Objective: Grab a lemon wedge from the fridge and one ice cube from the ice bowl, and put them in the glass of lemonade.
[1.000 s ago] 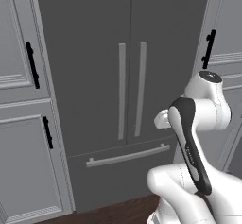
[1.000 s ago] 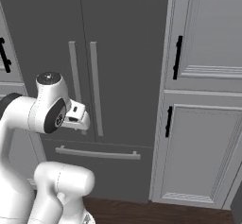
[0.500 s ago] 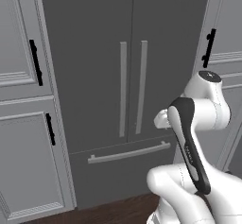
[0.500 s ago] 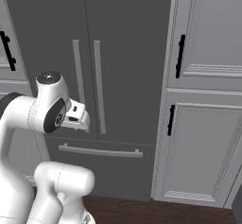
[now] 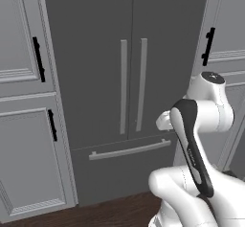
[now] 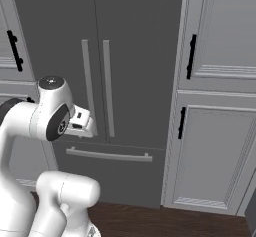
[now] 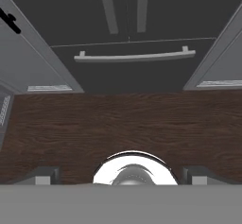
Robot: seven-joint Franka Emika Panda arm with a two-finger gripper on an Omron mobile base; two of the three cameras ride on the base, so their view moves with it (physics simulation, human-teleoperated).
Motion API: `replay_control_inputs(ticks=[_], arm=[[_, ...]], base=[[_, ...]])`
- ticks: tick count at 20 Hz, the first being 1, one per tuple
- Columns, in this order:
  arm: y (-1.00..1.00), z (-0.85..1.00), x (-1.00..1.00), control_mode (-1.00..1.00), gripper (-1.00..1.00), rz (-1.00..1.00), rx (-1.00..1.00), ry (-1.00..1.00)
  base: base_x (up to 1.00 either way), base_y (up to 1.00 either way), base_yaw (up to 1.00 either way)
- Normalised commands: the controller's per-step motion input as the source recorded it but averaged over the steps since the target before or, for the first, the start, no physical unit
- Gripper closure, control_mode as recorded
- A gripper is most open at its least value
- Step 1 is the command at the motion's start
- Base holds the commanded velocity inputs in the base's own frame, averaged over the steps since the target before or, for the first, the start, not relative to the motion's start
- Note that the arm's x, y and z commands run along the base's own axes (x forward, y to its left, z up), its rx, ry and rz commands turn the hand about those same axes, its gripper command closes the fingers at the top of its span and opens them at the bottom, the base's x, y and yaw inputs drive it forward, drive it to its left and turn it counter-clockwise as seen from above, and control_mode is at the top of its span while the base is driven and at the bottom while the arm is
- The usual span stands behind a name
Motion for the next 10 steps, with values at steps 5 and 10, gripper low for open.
replay_control_inputs(ticks=[5, 10], arm=[[0.00, 0.00, 0.00, 1.00, -1.00, 0.00, 0.00, 0.00], [0.00, 0.00, 0.00, 1.00, -1.00, 0.00, 0.00, 0.00]], base=[[0.45, 0.00, 0.00], [0.05, 0.00, 0.00]])
